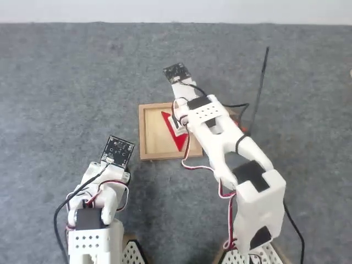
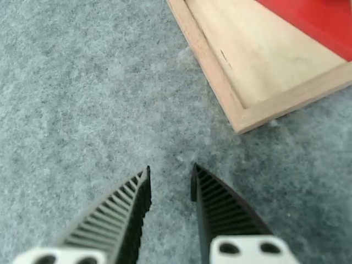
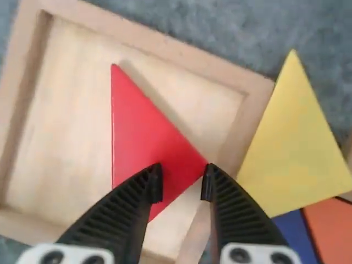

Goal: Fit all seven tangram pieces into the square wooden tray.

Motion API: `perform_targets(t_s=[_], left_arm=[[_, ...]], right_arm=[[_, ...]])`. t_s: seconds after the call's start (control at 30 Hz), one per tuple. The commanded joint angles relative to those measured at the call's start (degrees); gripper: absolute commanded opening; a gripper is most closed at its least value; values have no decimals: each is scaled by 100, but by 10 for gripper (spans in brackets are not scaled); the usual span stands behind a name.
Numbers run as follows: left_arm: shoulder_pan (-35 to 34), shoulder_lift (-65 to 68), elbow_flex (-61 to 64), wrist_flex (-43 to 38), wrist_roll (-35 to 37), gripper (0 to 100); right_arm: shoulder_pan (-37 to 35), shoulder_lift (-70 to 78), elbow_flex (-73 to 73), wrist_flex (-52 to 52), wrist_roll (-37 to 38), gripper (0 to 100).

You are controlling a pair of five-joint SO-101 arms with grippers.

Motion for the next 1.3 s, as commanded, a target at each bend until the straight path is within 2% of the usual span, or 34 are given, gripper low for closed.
perform_targets(t_s=[0.0, 0.5, 0.8, 1.17, 1.27], left_arm=[[-26, -97, -48, 44, 53, 119], [-26, -97, -48, 44, 53, 119], [-26, -97, -48, 44, 53, 119], [-26, -97, -48, 44, 53, 119], [-26, -97, -48, 44, 53, 119]], right_arm=[[-330, 119, -123, -57, 237, 133], [-1086, 13, -519, -40, 193, 133], [-1429, 514, -1108, 295, -9, 134], [-1262, -769, -624, 646, -62, 134], [-963, -1376, -185, 664, -18, 136]])
